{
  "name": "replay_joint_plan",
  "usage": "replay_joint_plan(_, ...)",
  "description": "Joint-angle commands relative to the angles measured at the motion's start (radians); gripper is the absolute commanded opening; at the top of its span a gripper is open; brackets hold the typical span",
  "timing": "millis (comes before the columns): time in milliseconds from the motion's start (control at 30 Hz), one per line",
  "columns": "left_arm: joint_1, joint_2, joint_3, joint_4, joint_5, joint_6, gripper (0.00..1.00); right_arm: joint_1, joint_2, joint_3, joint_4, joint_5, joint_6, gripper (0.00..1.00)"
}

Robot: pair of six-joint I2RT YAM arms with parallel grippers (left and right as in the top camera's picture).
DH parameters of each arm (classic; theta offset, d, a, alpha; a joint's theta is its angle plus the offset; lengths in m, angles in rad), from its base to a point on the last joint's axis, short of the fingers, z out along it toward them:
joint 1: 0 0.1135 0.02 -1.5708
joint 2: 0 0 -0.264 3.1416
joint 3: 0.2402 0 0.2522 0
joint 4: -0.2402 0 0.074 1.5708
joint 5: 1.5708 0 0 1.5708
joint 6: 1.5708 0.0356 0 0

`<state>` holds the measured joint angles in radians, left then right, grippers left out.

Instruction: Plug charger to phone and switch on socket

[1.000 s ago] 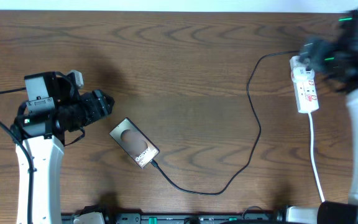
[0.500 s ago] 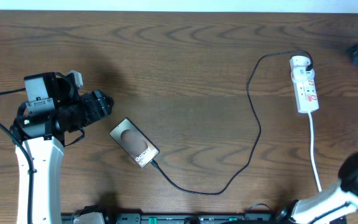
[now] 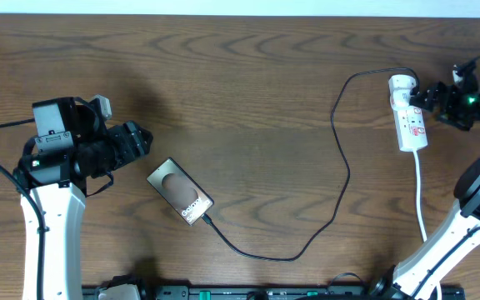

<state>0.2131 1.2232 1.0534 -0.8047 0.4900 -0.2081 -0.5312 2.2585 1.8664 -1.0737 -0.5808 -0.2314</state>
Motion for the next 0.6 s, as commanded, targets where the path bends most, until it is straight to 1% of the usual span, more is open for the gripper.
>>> replay_joint_plan(0,0.000,-0.002,0.011,-0.003,-0.013,0.016,0.76,0.023,0.006,0.003,0.000,-0.031,-0.021,0.98)
replay_joint_plan(200,0.000,-0.002,0.011,-0.006,-0.013,0.017,0.76,0.072,0.006,0.002,0.011,-0.015,-0.057,0.98)
replay_joint_plan(467,0.000,-0.002,-0.002,-0.007,-0.013,0.017,0.76,0.134,0.006,0.002,0.028,0.068,-0.053,0.99)
replay_joint_plan(567,0.000,-0.002,-0.002,-0.010,-0.013,0.017,0.76,0.143,0.006,0.002,0.037,0.086,-0.030,0.99)
